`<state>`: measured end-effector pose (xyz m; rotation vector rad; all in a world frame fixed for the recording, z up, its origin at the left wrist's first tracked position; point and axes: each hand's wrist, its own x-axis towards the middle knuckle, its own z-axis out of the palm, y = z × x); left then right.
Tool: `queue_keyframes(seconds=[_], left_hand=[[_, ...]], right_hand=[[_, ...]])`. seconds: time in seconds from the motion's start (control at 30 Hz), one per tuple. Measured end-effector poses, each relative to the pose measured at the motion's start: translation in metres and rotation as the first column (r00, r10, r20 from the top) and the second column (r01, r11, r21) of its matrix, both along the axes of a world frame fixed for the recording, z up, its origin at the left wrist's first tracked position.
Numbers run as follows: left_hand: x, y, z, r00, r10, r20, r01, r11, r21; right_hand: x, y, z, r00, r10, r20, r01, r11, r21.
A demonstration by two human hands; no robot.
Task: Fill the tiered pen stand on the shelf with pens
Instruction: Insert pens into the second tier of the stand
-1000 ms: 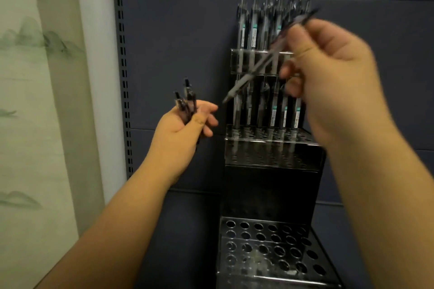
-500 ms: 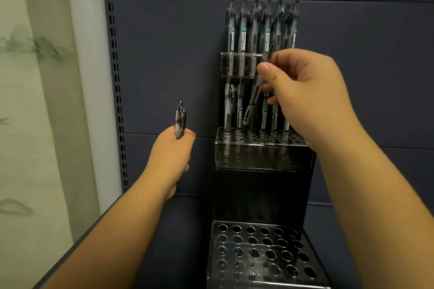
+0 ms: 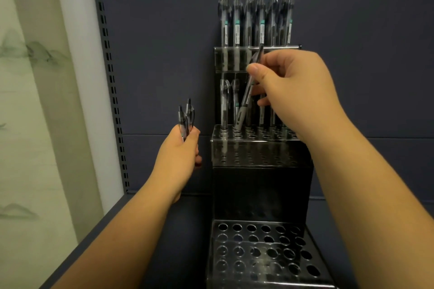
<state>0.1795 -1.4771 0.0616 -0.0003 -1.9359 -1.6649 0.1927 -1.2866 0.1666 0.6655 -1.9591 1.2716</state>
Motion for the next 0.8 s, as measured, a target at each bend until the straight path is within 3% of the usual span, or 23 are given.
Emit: queue_keyframes(seconds=[0.2, 0.8], left_hand=[[-0.004, -0.005, -0.005, 0.993, 0.115, -0.004, -0.114, 0.982, -0.152], [-0.005, -0.002, -0.006, 0.998, 0.058, 0.023, -0.055, 0.993, -0.101]], right_hand=[[-0.003, -0.010, 0.000, 0.991, -0.099, -0.091, 0.105, 0.992, 0.064], [-0.002, -0.019, -0.001, 0.971, -0.200, -0.133, 0.222, 0.959, 0.178]])
